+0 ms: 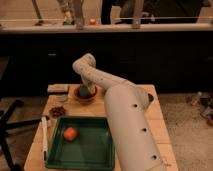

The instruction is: Wipe red bowl with sponge

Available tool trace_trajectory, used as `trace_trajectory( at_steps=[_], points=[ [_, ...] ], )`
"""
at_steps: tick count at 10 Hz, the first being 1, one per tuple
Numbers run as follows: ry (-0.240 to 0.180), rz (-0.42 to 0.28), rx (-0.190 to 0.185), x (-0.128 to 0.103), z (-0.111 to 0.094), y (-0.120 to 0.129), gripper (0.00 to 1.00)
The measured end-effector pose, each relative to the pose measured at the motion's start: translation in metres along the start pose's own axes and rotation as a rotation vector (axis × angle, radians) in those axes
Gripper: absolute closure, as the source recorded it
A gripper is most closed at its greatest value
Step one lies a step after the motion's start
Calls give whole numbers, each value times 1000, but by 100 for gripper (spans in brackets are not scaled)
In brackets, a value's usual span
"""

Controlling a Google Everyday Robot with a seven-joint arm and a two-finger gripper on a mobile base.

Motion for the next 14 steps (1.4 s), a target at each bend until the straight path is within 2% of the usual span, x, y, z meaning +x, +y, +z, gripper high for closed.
trace_trajectory(
  at_steps=[6,9,14],
  points=[
    [-16,-28,-9,-12,4,2,81],
    [-21,-24,-10,-7,3,11,81],
    [-16,-8,-1,-1,-1,8,81]
  ],
)
